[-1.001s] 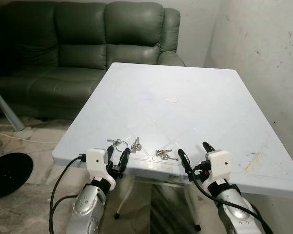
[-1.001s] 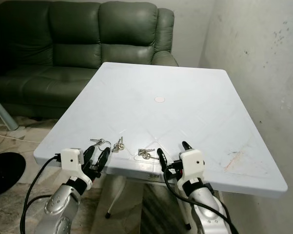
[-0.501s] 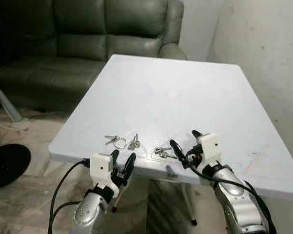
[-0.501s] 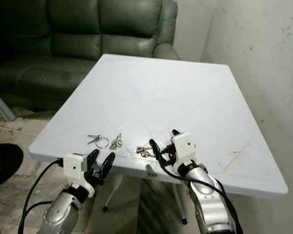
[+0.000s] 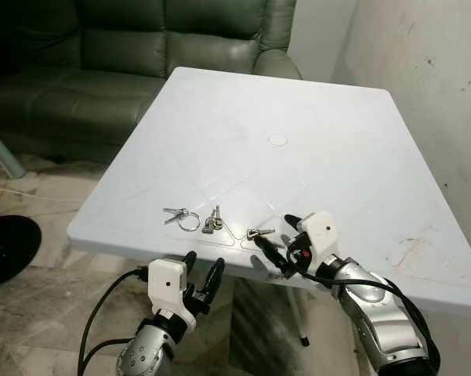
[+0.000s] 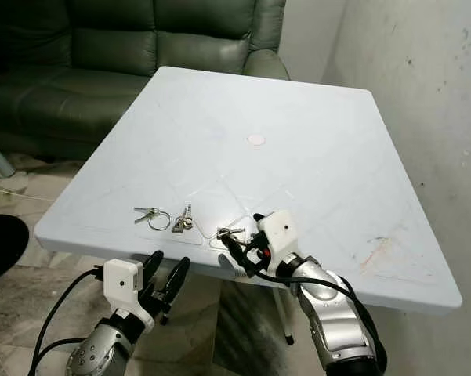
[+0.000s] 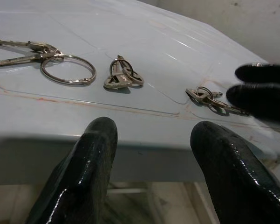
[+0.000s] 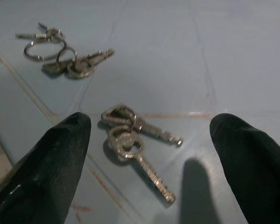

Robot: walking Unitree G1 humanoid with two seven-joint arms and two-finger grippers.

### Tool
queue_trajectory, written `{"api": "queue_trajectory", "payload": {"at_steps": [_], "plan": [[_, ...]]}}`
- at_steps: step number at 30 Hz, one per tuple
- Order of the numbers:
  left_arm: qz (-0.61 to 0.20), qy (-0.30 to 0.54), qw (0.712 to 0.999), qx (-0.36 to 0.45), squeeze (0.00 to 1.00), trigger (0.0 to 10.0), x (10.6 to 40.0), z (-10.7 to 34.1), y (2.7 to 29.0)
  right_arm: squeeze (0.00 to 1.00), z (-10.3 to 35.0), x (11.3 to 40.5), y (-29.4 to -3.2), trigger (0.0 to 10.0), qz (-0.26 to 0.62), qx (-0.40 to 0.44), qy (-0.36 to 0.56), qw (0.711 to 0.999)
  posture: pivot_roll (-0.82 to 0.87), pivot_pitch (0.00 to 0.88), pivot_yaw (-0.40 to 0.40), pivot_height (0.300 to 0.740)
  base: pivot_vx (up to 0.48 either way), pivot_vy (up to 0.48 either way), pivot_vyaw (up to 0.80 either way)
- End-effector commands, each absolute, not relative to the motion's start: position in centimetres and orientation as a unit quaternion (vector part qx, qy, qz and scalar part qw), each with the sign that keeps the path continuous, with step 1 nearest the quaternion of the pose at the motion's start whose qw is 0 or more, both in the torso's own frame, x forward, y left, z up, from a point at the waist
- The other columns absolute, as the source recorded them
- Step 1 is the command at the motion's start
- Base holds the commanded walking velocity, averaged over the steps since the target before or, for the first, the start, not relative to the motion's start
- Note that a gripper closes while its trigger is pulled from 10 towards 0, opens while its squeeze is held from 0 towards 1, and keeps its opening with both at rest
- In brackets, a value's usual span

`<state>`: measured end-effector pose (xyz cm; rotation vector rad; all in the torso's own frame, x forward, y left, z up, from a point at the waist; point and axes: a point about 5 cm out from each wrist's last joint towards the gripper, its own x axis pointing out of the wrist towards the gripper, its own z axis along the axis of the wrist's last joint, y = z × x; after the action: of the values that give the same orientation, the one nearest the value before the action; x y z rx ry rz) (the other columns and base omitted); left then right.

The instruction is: Hang keys on a hook

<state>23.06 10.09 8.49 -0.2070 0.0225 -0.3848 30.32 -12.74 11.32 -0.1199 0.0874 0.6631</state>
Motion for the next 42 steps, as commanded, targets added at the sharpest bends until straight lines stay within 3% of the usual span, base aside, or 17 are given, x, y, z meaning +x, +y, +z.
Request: {"api": "queue_trajectory", "payload": {"at_steps": [1, 22, 35, 36, 37, 42], "plan": [[-0.190, 0.016, 0.977, -0.100, 0.00, 10.0, 22.8, 8.5, 10.0, 0.00, 11.1, 30.3, -12.5, 10.0, 0.329, -0.057, 0.053, 0.941, 0.08, 0.173, -0.070, 0.740, 0.000, 0.000, 0.00], [-0.184, 0.021, 0.977, -0.104, 0.00, 10.0, 23.1, 8.9, 10.0, 0.00, 12.6, 29.9, -9.2, 10.0, 0.312, -0.040, 0.024, 0.949, 0.08, 0.184, -0.066, 0.740, 0.000, 0.000, 0.00], [-0.177, 0.022, 0.978, -0.106, 0.00, 10.0, 23.2, 8.9, 10.2, 0.00, 11.8, 29.8, -9.1, 10.0, 0.296, -0.078, 0.049, 0.951, 0.08, 0.189, -0.067, 0.740, 0.000, 0.000, 0.00], [-0.177, 0.022, 0.978, -0.106, 0.00, 10.0, 23.2, 8.9, 10.2, 0.00, 11.7, 29.7, -9.0, 2.6, 0.298, -0.074, 0.050, 0.950, 0.08, 0.190, -0.067, 0.740, 0.000, 0.000, 0.00], [-0.176, 0.022, 0.978, -0.105, 0.00, 10.0, 23.3, 8.9, 10.2, 0.00, 11.7, 29.6, -8.9, 1.7, 0.301, -0.073, 0.051, 0.949, 0.08, 0.190, -0.067, 0.740, 0.000, 0.000, 0.00], [-0.175, 0.021, 0.979, -0.104, 0.00, 10.0, 23.3, 9.0, 10.2, 0.00, 11.4, 29.7, -9.0, 0.7, 0.294, -0.094, 0.061, 0.949, 0.08, 0.191, -0.068, 0.740, 0.000, 0.000, 0.00]]}}
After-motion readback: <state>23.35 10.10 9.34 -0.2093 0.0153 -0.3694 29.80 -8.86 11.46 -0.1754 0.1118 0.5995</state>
